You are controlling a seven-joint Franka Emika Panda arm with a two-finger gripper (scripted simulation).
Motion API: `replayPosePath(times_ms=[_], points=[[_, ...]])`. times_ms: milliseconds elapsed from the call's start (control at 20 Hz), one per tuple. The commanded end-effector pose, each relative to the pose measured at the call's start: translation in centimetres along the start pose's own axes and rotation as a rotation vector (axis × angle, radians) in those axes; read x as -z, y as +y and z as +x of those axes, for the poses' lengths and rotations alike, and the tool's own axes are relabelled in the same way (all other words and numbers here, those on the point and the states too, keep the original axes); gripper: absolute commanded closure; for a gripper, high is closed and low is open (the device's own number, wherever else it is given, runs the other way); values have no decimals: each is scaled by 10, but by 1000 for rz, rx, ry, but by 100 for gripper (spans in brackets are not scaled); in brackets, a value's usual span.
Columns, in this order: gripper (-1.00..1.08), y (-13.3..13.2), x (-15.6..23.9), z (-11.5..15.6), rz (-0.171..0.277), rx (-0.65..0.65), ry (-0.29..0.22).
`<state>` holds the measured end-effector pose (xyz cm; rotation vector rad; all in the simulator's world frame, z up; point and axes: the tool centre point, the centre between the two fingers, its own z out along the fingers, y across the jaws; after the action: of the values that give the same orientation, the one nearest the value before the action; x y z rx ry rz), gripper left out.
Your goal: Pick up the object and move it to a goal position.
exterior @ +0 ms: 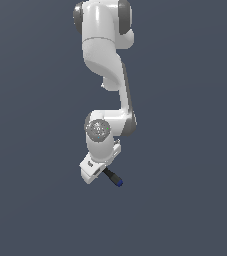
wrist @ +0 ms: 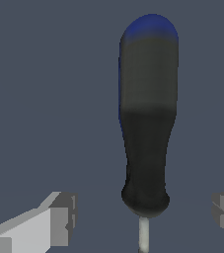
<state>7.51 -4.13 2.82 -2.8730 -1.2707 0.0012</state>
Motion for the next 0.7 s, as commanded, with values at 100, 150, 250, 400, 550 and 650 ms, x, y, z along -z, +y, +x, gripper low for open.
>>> replayPosePath(times_ms=[100,150,250,400,550,650], points=[[-92,1,-13,0,-1,1,0],[-92,1,-14,0,-1,1,0],[-92,1,-13,1,-1,1,0],[108,1,-13,1,-1,1,0],[108,1,-13,1,-1,1,0],[108,1,-13,1,-1,1,0]])
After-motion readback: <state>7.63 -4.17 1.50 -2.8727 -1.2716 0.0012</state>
